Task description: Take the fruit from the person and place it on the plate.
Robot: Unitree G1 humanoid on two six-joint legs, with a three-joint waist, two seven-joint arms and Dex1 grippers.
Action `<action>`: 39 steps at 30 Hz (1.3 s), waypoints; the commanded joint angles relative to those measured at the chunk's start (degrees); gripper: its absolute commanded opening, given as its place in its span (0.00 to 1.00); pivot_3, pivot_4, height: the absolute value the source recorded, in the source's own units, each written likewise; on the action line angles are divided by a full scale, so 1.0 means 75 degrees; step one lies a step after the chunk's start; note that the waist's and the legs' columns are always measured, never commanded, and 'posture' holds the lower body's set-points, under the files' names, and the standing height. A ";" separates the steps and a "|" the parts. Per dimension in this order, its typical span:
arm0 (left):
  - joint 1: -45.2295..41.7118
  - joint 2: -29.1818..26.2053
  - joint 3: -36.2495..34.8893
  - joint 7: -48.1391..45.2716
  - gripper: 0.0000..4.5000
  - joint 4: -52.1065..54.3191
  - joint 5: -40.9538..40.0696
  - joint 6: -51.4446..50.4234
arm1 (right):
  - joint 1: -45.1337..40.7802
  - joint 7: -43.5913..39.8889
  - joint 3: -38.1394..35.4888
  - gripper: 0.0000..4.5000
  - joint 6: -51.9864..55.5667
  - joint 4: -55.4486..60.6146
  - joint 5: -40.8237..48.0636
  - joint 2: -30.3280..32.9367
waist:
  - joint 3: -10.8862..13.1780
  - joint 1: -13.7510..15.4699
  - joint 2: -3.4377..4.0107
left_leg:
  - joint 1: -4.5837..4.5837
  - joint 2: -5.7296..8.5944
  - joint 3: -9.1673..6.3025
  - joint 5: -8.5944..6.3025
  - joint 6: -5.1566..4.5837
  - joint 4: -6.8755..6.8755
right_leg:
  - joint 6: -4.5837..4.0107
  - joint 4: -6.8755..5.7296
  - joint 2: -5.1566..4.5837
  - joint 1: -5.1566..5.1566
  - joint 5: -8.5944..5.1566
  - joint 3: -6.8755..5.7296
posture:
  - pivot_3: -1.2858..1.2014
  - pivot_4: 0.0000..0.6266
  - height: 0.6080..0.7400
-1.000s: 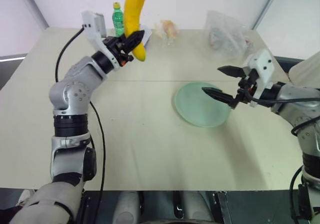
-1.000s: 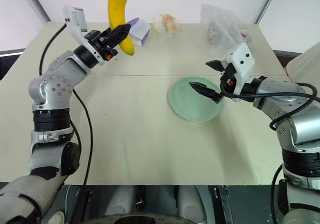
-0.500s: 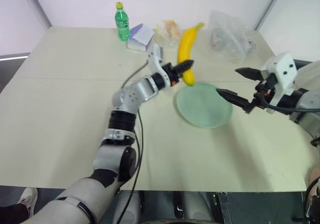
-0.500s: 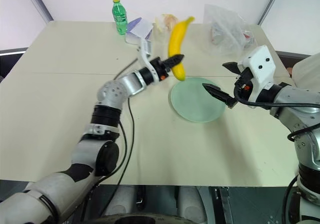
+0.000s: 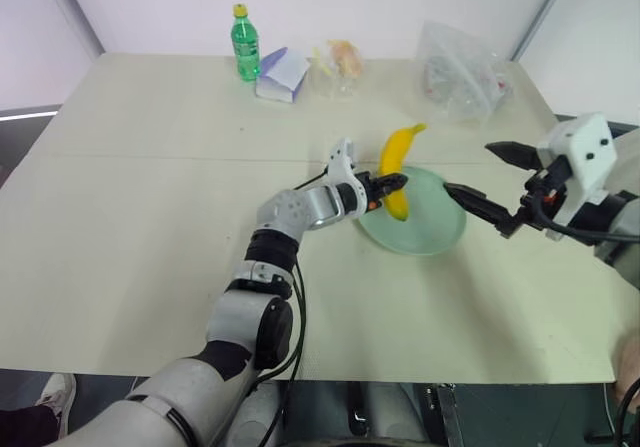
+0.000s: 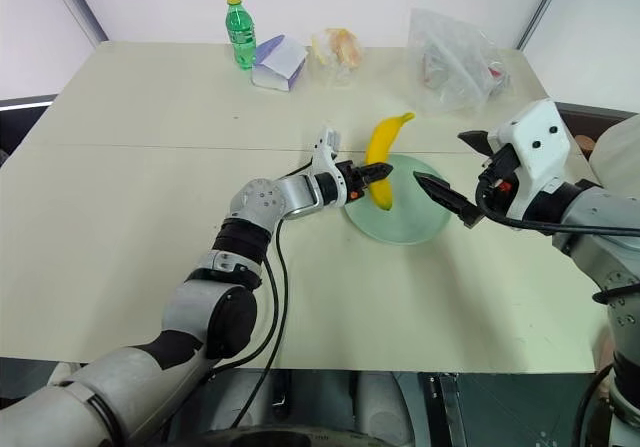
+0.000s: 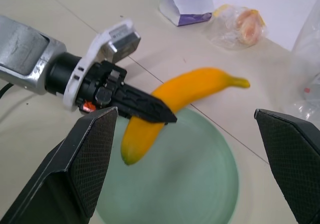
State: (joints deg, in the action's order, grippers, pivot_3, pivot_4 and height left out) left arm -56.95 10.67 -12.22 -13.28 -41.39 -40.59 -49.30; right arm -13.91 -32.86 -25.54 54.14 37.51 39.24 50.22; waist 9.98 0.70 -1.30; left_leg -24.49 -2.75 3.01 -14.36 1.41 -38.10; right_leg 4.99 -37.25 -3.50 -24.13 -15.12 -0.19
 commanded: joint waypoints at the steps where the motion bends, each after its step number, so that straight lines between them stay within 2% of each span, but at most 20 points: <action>1: 0.0152 0.0579 0.0117 0.0013 0.58 0.0416 -0.0035 -0.0214 | 0.0004 0.0126 -0.0286 1.00 -0.0032 0.0246 0.0137 0.0074 | 0.0000 -0.0001 0.0000 | 0.0001 0.0000 0.0000 0.0000 0.0000 0.0000 | 0.0000 0.0000 0.0000 0.0000 0.0000 0.0000 | 0.52 0.24 0.93; 3: 0.0210 0.0585 0.0127 0.0013 0.79 0.0508 -0.0057 -0.0332 | 0.0009 0.0166 -0.0268 1.00 -0.0041 0.0251 0.0168 0.0075 | 0.0000 -0.0001 0.0000 | 0.0001 0.0000 -0.0001 0.0000 0.0000 0.0000 | 0.0000 0.0000 0.0001 0.0000 0.0000 0.0000 | 0.52 0.24 0.93; 4: 0.0228 0.0584 0.0137 0.0016 0.94 0.0551 -0.0056 -0.0376 | 0.0014 0.0182 -0.0247 1.00 -0.0054 0.0248 0.0167 0.0074 | 0.0000 -0.0001 0.0000 | 0.0001 0.0000 -0.0001 0.0000 0.0000 0.0000 | 0.0000 0.0000 0.0001 0.0000 0.0000 0.0000 | 0.52 0.24 0.93; 5: 0.0238 0.0577 0.0134 0.0020 0.98 0.0597 -0.0069 -0.0421 | 0.0001 0.0202 -0.0209 1.00 -0.0072 0.0231 0.0161 0.0066 | 0.0000 -0.0001 0.0000 | 0.0001 0.0000 -0.0001 0.0000 0.0000 0.0000 | 0.0000 0.0000 0.0001 0.0000 0.0000 0.0000 | 0.52 0.24 0.93; 12: 0.0333 0.0412 0.0300 -0.0042 0.98 0.1109 -0.0048 -0.0918 | -0.0160 0.0216 0.0041 1.00 -0.0184 0.0094 0.0133 0.0046 | 0.0000 -0.0002 0.0000 | 0.0001 0.0000 -0.0001 0.0000 0.0000 0.0000 | 0.0000 0.0000 0.0001 0.0000 0.0000 0.0000 | 0.52 0.24 0.93; 18: 0.0721 -0.0932 0.1872 -0.1142 0.98 0.3468 0.0677 -0.0994 | -0.0304 0.0160 0.0286 1.00 -0.0368 -0.0119 0.0057 0.0031 | -0.0001 -0.0024 0.0002 | 0.0001 -0.0001 -0.0002 0.0000 0.0000 0.0001 | -0.0001 -0.0002 0.0002 0.0000 0.0000 0.0001 | 0.52 0.24 0.93; 21: 0.0971 -0.1922 0.2732 -0.2008 0.98 0.4742 0.1271 -0.0253 | -0.0362 0.0121 0.0404 1.00 -0.0466 -0.0232 0.0038 0.0031 | -0.0004 -0.0043 0.0007 | 0.0006 -0.0004 0.0000 0.0000 0.0001 0.0004 | -0.0003 -0.0004 0.0005 0.0000 0.0000 0.0003 | 0.52 0.24 0.93; 23: 0.1122 -0.2650 0.2985 -0.2608 0.98 0.5561 0.1514 0.0282 | -0.0366 0.0055 0.0496 1.00 -0.0555 -0.0328 0.0000 0.0040 | -0.0006 -0.0046 0.0010 | 0.0007 -0.0007 0.0000 0.0001 0.0001 0.0006 | -0.0004 -0.0004 0.0006 0.0000 -0.0001 0.0004 | 0.52 0.24 0.93; 27: 0.1279 -0.3678 0.2969 -0.3145 0.98 0.6408 0.1735 0.0644 | -0.0362 -0.0104 0.0644 1.00 -0.0707 -0.0526 -0.0078 0.0105 | -0.0005 0.0013 0.0010 | 0.0005 -0.0007 0.0002 0.0001 0.0001 0.0003 | -0.0004 -0.0003 0.0003 0.0000 -0.0001 0.0004 | 0.52 0.24 0.93; 31: 0.1584 -0.5046 0.2506 -0.3897 0.98 0.7277 0.1823 0.1046 | -0.0129 -0.0478 0.0744 1.00 -0.0899 -0.0763 -0.0284 0.0334 | -0.0005 -0.0009 0.0010 | 0.0004 -0.0004 0.0005 0.0000 0.0000 -0.0001 | -0.0003 0.0000 -0.0003 0.0004 -0.0001 0.0004 | 0.52 0.24 0.93; 36: 0.1922 -0.5901 0.1803 -0.4181 0.98 0.7883 0.1516 0.0974 | 0.0150 -0.0835 0.0640 1.00 -0.1109 -0.0951 -0.0421 0.0556 | -0.0005 -0.0003 0.0009 | 0.0004 -0.0008 0.0005 0.0000 0.0000 0.0001 | -0.0003 -0.0001 0.0000 0.0002 -0.0001 0.0003 | 0.52 0.24 0.93; 39: 0.2085 -0.6116 0.1532 -0.4068 0.98 0.8151 0.1449 0.0858 | 0.0202 -0.0961 0.0606 1.00 -0.1200 -0.1067 -0.0496 0.0602 | -0.0005 -0.0002 0.0009 | 0.0005 -0.0008 0.0004 0.0000 0.0000 0.0000 | -0.0002 -0.0001 0.0000 0.0005 -0.0001 0.0003 | 0.52 0.24 0.93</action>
State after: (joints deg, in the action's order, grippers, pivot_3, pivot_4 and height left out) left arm -41.16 -34.83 0.97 -43.85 17.29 -28.72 -43.09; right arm -12.16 -39.52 -18.90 46.59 29.40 36.04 53.78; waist 9.94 0.69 -1.23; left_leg -24.45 -2.80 3.05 -14.36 1.41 -38.09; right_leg 4.97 -37.26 -3.50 -24.09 -15.13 -0.17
